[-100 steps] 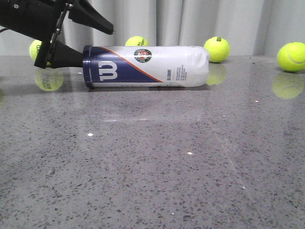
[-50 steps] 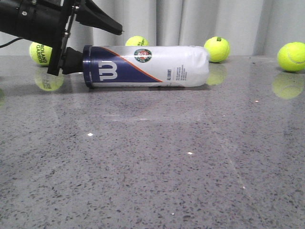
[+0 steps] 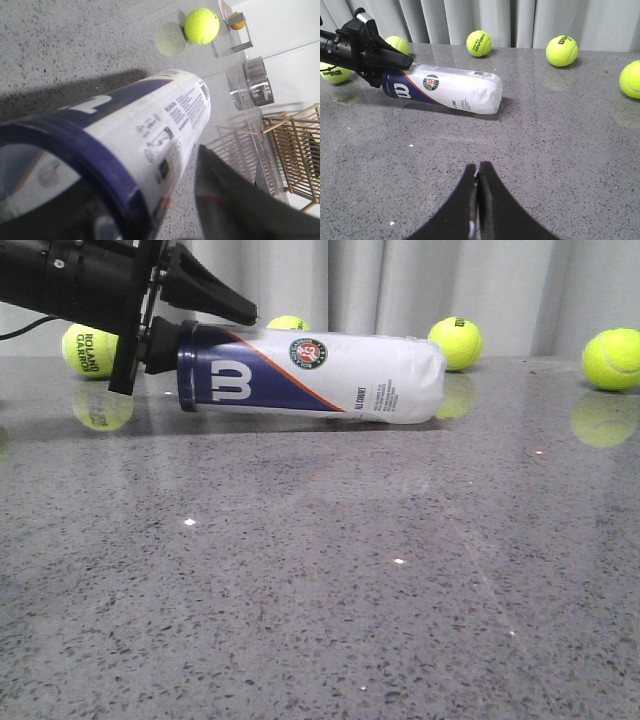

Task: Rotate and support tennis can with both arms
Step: 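Lift the navy end with the left gripper, tilting the can upward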

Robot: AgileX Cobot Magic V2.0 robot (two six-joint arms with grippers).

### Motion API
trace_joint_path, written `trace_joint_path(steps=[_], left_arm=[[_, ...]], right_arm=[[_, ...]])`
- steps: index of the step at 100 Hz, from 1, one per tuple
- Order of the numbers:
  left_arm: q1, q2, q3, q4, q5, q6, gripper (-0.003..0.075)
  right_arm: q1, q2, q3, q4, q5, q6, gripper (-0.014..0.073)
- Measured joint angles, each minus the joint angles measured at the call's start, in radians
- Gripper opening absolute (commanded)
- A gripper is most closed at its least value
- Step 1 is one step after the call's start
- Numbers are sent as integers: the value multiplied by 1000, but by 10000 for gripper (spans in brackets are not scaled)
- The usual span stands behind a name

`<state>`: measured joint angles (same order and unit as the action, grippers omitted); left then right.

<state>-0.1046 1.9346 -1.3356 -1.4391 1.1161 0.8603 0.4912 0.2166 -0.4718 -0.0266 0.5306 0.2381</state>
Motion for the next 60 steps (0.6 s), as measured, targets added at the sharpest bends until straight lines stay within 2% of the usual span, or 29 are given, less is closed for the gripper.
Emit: trace_joint_path(steps=[22, 44, 60], left_arm=[[0, 0, 0, -30, 31, 0, -20], [-2, 0, -1, -64, 53, 2, -20], [-2, 0, -10, -105, 63, 74, -20]], right_arm=[[0, 0, 0, 0, 0, 0, -69], [0, 0, 0, 0, 0, 0, -69], [0, 0, 0, 0, 0, 0, -69]])
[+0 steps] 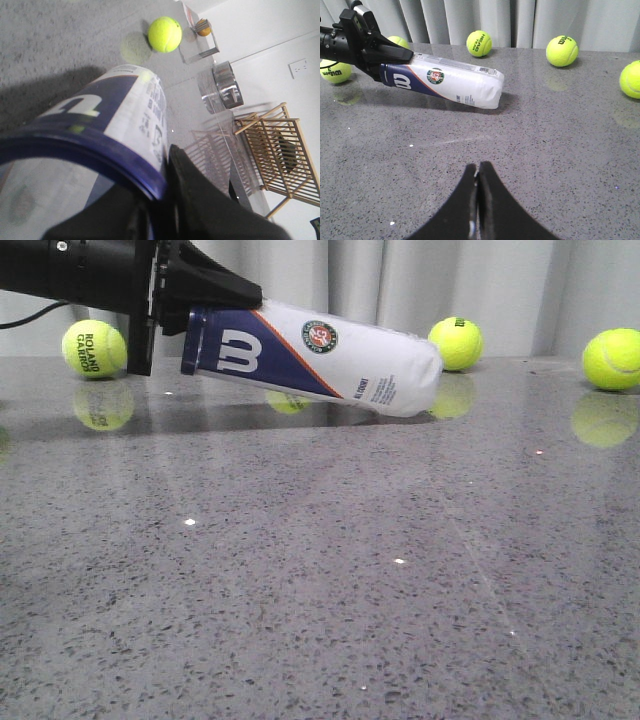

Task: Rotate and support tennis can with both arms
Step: 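Lift the navy end with the left gripper, tilting the can upward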

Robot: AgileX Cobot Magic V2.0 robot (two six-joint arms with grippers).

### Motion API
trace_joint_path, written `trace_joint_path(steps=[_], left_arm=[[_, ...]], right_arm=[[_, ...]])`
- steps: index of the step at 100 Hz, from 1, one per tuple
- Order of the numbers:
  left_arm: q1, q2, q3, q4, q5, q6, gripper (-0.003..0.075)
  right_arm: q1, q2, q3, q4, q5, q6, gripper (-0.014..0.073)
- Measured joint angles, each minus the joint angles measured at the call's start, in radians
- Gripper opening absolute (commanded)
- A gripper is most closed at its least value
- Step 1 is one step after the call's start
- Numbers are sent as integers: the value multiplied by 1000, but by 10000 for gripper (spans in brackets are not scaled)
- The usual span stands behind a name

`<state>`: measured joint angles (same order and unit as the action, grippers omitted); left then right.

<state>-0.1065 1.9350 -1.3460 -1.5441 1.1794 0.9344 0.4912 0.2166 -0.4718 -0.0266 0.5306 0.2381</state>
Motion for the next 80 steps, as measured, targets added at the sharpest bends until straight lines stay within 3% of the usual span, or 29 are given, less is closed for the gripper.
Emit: trace_joint_path(steps=[15, 27, 56, 80], left_arm=[[8, -6, -67, 13, -6, 12, -20], [18, -37, -176, 105, -7, -93, -20], [-8, -133, -526, 674, 43, -422, -20], [-124, -232, -624, 1044, 74, -622, -20]], right_arm=[[0, 0, 0, 0, 0, 0, -69], [0, 0, 0, 0, 0, 0, -69], [0, 0, 0, 0, 0, 0, -69], [0, 0, 0, 0, 0, 0, -69]])
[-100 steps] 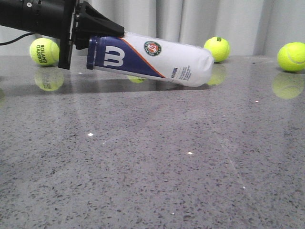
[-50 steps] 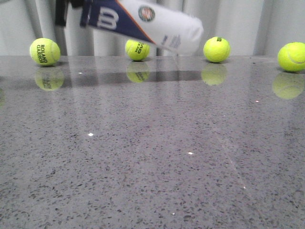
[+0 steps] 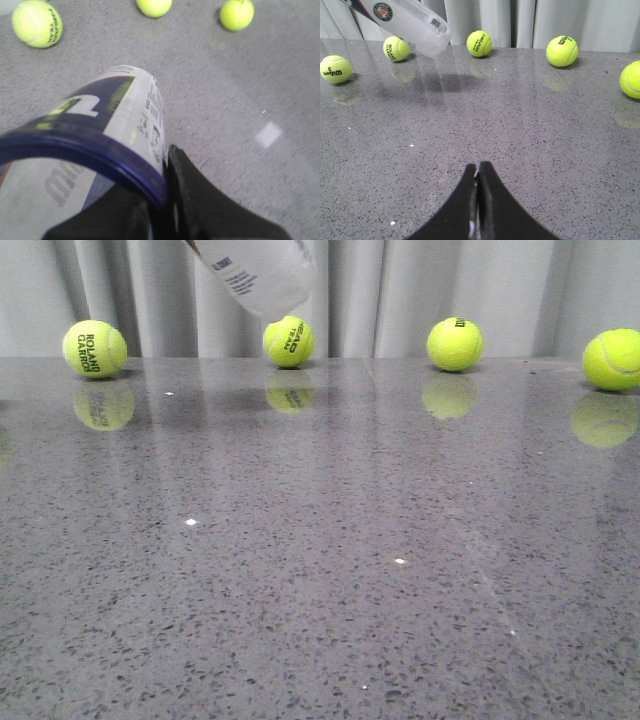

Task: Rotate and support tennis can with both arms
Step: 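Lift the navy end with the left gripper, tilting the can upward, then lower the can's clear end onto the table, standing it upright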

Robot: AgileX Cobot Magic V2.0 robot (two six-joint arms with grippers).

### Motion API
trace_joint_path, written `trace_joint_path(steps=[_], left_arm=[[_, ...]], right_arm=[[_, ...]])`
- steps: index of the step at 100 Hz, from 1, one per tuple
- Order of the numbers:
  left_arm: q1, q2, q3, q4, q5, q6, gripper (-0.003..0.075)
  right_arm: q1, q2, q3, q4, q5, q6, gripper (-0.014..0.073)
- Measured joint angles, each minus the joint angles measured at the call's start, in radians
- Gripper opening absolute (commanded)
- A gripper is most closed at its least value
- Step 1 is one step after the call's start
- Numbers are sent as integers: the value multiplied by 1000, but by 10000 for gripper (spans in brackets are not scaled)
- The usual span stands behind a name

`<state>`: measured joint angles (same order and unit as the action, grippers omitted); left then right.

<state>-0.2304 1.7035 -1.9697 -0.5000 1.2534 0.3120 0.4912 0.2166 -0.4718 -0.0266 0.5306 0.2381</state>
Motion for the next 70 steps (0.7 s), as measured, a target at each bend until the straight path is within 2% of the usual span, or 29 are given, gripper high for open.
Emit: trace_joint_path(steps=[16, 32, 70], left_arm=[[-108, -23, 0, 178, 11, -43, -20], [-176, -36, 57, 228, 11, -51, -20], [-194, -141, 236, 275, 11, -52, -20]], right_arm=[[0, 0, 0, 0, 0, 0, -69], [0, 0, 0, 0, 0, 0, -69], [0, 0, 0, 0, 0, 0, -69]])
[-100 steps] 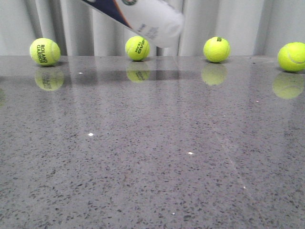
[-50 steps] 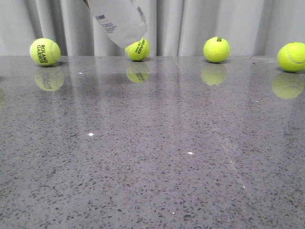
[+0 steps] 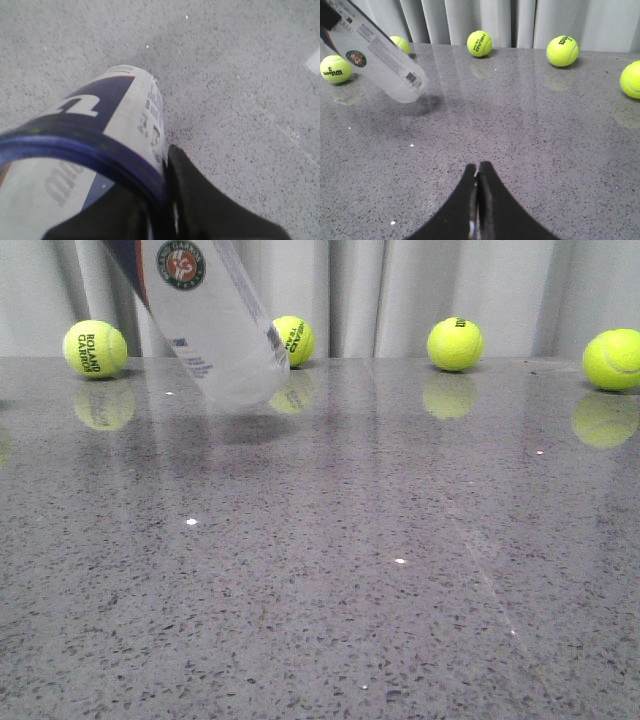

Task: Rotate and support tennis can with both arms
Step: 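Lower the can's clear end onto the table, standing it upright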

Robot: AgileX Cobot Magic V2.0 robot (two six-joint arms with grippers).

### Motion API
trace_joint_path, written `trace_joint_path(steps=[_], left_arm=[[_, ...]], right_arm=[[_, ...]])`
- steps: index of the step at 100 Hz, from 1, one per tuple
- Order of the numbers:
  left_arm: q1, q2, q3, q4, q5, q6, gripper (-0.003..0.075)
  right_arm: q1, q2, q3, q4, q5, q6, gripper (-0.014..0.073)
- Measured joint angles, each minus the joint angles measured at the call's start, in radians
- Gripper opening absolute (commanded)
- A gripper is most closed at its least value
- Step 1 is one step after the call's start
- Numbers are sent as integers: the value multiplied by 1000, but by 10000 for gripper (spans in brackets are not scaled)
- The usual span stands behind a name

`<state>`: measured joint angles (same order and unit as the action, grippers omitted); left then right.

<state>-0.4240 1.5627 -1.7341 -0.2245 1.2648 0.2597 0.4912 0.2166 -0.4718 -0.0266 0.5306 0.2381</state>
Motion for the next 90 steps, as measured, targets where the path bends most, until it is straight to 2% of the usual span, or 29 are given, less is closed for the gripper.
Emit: trace_joint_path(steps=[30, 42, 59, 66, 90], left_arm=[[0, -1, 35, 2, 0, 8, -4], [0, -1, 35, 2, 0, 17, 87], [0, -1, 36, -11, -2, 19, 312], [0, -1, 36, -20, -2, 21, 371], [0, -1, -1, -31, -2, 23, 379]], right_arm=[[0, 0, 0, 0, 0, 0, -69], [0, 0, 0, 0, 0, 0, -69], [0, 0, 0, 0, 0, 0, -69], [0, 0, 0, 0, 0, 0, -69], [0, 0, 0, 0, 0, 0, -69]])
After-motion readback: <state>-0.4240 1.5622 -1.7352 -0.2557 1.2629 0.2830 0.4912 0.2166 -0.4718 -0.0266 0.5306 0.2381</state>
